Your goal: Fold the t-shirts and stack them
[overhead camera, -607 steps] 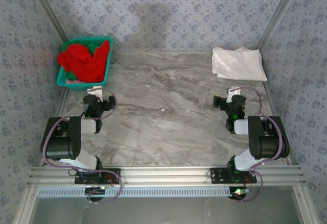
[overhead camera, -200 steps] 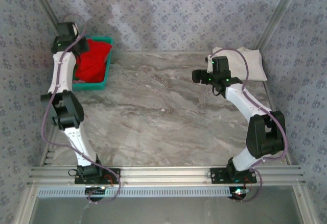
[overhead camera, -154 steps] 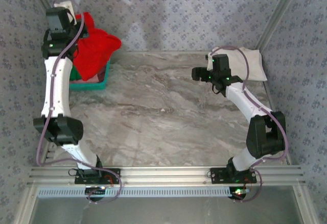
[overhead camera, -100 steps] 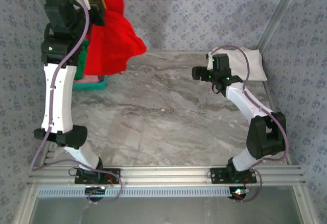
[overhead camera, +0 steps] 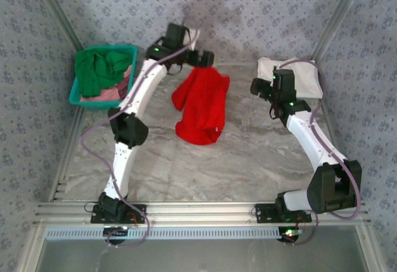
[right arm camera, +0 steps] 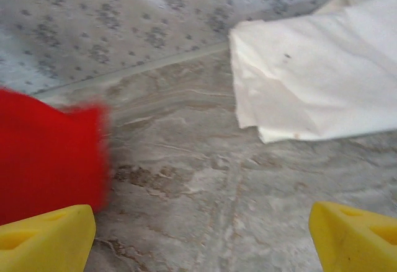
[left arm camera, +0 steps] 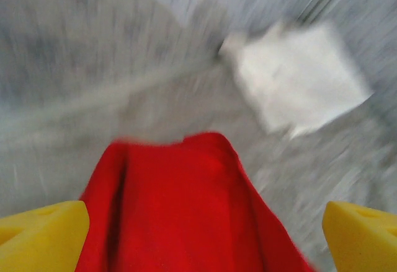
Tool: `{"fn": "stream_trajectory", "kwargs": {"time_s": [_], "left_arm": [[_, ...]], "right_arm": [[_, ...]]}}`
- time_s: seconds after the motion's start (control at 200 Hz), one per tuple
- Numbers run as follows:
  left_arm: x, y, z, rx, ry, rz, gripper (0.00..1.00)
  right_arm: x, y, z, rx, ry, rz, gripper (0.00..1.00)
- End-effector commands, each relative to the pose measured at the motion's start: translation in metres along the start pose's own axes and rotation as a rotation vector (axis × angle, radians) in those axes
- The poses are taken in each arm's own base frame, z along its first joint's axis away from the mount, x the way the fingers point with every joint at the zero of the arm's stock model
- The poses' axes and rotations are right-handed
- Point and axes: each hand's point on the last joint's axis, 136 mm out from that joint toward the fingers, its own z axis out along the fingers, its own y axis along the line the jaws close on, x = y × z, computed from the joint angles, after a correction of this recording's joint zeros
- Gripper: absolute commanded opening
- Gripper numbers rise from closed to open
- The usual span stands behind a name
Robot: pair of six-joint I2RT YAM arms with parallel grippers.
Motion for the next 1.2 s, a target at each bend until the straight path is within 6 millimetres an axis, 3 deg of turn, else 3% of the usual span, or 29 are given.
{"fn": "stream_trajectory", "kwargs": {"time_s": [0.0, 0.06, 0.12, 0.18, 0.285, 0.34, 0.4, 0.505, 0.58, 0.725, 0.824, 1.004, 1.074, 1.124, 1.194], "left_arm": [[-0.020, -0.012, -0.074, -0.062, -0.101, 0.019, 0.97], [-0.018, -0.009, -0.100, -0.041, -0.235, -0.008, 0.98], [0.002, 0.004, -0.119, -0.047, -0.294, -0.051, 0.98], [0.032, 0.026, -0.130, -0.123, -0.249, -0.094, 0.98], [0.093, 0.062, -0.128, -0.193, -0.139, -0.167, 0.96], [0.123, 0.064, -0.120, -0.153, -0.087, -0.199, 0.91], [0.152, 0.050, -0.105, -0.092, -0.019, -0.197, 0.85], [0.190, -0.002, -0.075, 0.011, 0.111, -0.119, 0.80], [0.207, -0.025, -0.061, 0.051, 0.139, -0.109, 0.79], [0.233, -0.051, -0.036, 0.155, 0.126, -0.147, 0.81], [0.254, -0.059, -0.020, 0.162, 0.171, -0.106, 0.83], [0.281, -0.056, 0.009, 0.172, 0.174, -0.103, 0.78], [0.286, -0.051, 0.018, 0.153, 0.182, -0.111, 0.59], [0.290, -0.047, 0.022, 0.136, 0.184, -0.113, 0.54], [0.293, -0.042, 0.022, 0.114, 0.184, -0.111, 0.33]], "right_arm": [[0.019, -0.024, -0.011, 0.062, 0.053, 0.060, 0.91], [0.030, -0.018, -0.013, 0.011, 0.070, 0.054, 0.90], [0.046, 0.000, -0.013, -0.111, 0.111, 0.054, 0.88], [0.066, 0.022, -0.015, -0.232, 0.176, 0.056, 0.86], [0.099, 0.072, -0.017, -0.438, 0.278, 0.102, 0.84], [0.119, 0.094, -0.016, -0.491, 0.340, 0.063, 0.82], [0.136, 0.097, -0.007, -0.441, 0.396, 0.015, 0.80], [0.153, 0.086, 0.013, -0.370, 0.449, 0.007, 0.74], [0.172, 0.088, 0.023, -0.374, 0.525, -0.011, 0.74], [0.207, 0.099, 0.035, -0.377, 0.640, -0.055, 0.77], [0.218, 0.103, 0.042, -0.390, 0.658, -0.027, 0.67], [0.225, 0.110, 0.050, -0.413, 0.678, 0.031, 0.32], [0.215, 0.110, 0.046, -0.411, 0.653, 0.046, 0.19], [0.205, 0.109, 0.042, -0.406, 0.624, 0.042, 0.15], [0.183, 0.103, 0.030, -0.388, 0.563, 0.038, 0.05]]}}
